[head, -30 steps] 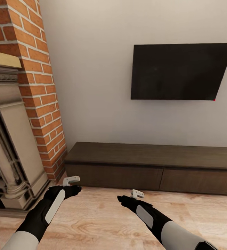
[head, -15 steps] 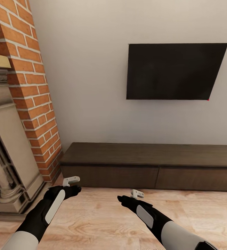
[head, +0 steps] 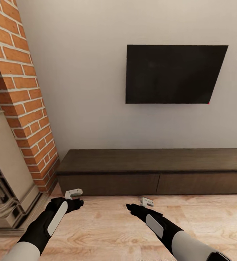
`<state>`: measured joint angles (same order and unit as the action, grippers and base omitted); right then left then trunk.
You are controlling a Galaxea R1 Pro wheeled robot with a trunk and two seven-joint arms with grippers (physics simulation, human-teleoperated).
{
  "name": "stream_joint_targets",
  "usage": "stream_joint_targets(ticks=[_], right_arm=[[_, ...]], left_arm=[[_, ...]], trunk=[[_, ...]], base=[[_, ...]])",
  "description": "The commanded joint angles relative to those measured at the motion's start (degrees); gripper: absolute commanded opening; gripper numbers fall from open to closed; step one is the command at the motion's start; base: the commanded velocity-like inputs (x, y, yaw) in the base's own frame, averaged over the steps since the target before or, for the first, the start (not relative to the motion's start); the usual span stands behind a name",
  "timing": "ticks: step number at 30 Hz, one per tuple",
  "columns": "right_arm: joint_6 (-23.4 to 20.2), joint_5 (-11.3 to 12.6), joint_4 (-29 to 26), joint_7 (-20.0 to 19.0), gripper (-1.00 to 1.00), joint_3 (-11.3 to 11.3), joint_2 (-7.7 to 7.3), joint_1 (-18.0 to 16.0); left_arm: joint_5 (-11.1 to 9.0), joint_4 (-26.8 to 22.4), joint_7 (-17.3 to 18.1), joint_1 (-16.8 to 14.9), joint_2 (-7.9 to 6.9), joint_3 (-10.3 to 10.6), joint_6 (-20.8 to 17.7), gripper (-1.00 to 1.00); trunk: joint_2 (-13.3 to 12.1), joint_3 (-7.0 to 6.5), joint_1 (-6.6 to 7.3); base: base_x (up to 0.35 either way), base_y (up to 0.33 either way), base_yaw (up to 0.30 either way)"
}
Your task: Place each of the two pumpkins and all three candles from the living room inside a cabinet in the living room (use any cabinet), then make sure every cabinet is closed, and position the cauldron so it is next to a table in the living room.
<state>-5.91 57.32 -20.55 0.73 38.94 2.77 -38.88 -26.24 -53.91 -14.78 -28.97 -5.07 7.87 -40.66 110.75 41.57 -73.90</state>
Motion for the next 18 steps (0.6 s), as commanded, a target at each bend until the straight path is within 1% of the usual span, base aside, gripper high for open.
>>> stream_joint_targets(ticks=[1, 3, 6, 8, 10, 11, 12, 13, 14, 16, 18], right_arm=[[-0.11, 0.28, -0.02, 0.2, 1.0, 0.26, -0.15, -0.06], [-0.26, 0.26, 0.0, 0.33, 1.0, 0.27, -0.3, -0.06], [-0.45, 0.26, 0.12, 0.39, 1.0, 0.43, -0.35, -0.06], [-0.5, 0.2, 0.69, 0.41, 1.0, 0.55, -0.41, -0.06], [-0.32, 0.09, 2.97, 0.41, 1.0, 0.64, -0.37, -0.06], [-0.27, 0.05, 3.65, 0.41, 1.0, 0.65, -0.38, -0.06], [-0.1, 0.02, 5.71, 0.41, 1.0, 0.67, -0.39, -0.06], [-0.04, 0.01, 6.37, 0.41, 1.0, 0.68, -0.39, -0.06], [0.05, -0.03, 7.56, 0.41, 1.0, 0.68, -0.39, -0.06], [0.28, -0.11, 9.43, 0.41, 1.0, 0.83, -0.44, -0.06], [1.12, -0.21, 11.12, 0.41, 1.0, 1.01, -0.47, -0.06]], left_arm=[[-0.63, 0.57, -0.55, -0.03, -0.15, 0.22, -0.09, 1.0], [-0.49, 3.53, -0.53, -0.03, -0.34, 0.22, 0.09, 1.0], [-0.1, 10.22, -0.14, -0.04, -0.56, 0.27, 0.97, 1.0], [0.02, 14.25, 0.02, -0.04, -0.68, 0.29, 2.61, 1.0], [0.02, 18.55, 0.13, -0.02, -0.82, 0.3, 5.24, 1.0], [0.02, 19.7, 0.14, -0.01, -0.87, 0.3, 5.82, 1.0], [0.07, 23.42, 0.2, 0.01, -1.38, 0.36, 7.52, 1.0], [0.06, 24.75, 0.21, 0.02, -1.64, 0.4, 8.17, 1.0], [0.03, 27.37, 0.32, 0.03, -2.12, 0.48, 9.74, 1.0], [-0.01, 32.68, 1.14, 0.04, -2.74, 0.63, 14.05, 1.0], [0.04, 38.15, 2.85, 0.05, -2.98, 0.76, 18.54, 1.0]], trunk=[[-0.39, -0.03, 0.23], [-1.19, -0.2, 0.67], [-2.39, -0.46, 1.33], [-3.19, -0.63, 1.77], [-4.0, -0.8, 2.21], [-4.4, -0.88, 2.43], [-4.8, -0.97, 2.65], [-5.2, -1.05, 2.87], [-5.6, -1.14, 3.09], [-6.4, -1.31, 3.53], [-7.2, -1.48, 3.97]], base=[[0.0, 0.0, -0.123], [0.0, 0.0, -0.123], [0.0, 0.0, -0.123], [0.0, 0.0, -0.122], [0.0, 0.0, -0.12], [0.0, 0.0, -0.114], [0.0, 0.0, -0.106], [0.0, 0.0, -0.104], [0.0, 0.0, -0.1], [0.0, 0.0, -0.096], [0.0, 0.0, -0.094]])
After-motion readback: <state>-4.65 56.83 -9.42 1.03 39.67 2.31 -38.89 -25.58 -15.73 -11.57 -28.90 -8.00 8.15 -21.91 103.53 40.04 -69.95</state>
